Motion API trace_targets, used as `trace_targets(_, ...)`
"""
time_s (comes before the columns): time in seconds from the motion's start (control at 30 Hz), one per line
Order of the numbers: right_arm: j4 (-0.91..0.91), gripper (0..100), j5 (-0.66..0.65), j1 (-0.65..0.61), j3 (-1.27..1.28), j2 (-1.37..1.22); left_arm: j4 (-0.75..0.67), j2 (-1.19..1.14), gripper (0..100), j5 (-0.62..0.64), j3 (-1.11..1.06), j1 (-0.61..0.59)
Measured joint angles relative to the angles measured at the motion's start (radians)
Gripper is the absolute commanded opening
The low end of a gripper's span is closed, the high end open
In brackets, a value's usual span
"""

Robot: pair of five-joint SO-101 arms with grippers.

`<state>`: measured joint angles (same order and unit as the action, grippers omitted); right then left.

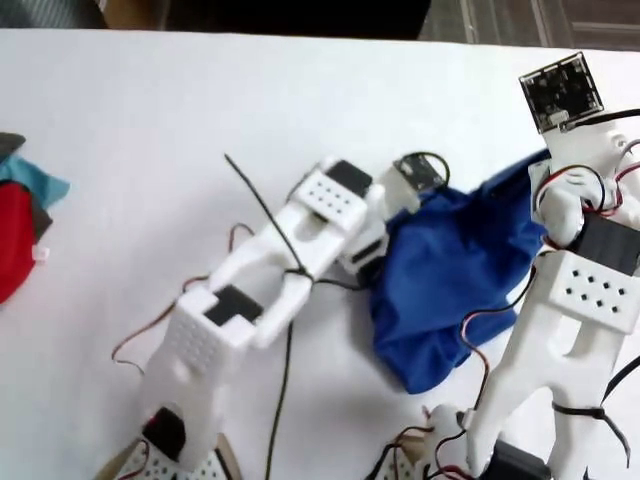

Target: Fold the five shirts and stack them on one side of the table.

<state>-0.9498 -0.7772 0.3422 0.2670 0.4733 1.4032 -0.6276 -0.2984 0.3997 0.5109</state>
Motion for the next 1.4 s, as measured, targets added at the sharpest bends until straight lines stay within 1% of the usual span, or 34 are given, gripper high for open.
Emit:
trace_targets(0.13,0.000,2.1,0.000,0.000,0.000,0.000,-0.038,-0.002,25,0.000,0.000,-0.008)
trace_targets(0.3,0.000,2.1,0.000,0.000,0.000,0.000,-0.089,-0.046,25,-0.034,0.000,-0.061)
trace_targets(0.53,0.000,2.1,0.000,0.000,0.000,0.000,-0.100,-0.058,25,-0.048,0.000,-0.121)
trace_targets(0.7,0.000,2.1,0.000,0.000,0.000,0.000,-0.100,-0.058,25,-0.048,0.000,-0.106)
trace_targets(0.93,0.000,2.1,0.000,0.000,0.000,0.000,-0.100,-0.061,24,-0.048,0.000,-0.038)
trace_targets(1.13,-0.002,2.2,0.000,0.000,0.000,0.000,-0.117,-0.061,13,-0.048,0.000,-0.041)
trace_targets(1.33,-0.017,2.2,0.000,0.000,0.000,0.000,-0.117,-0.061,12,-0.048,0.000,-0.049)
trace_targets(1.4,-0.017,2.2,0.000,0.000,0.000,0.000,-0.117,-0.061,9,-0.048,0.000,-0.049)
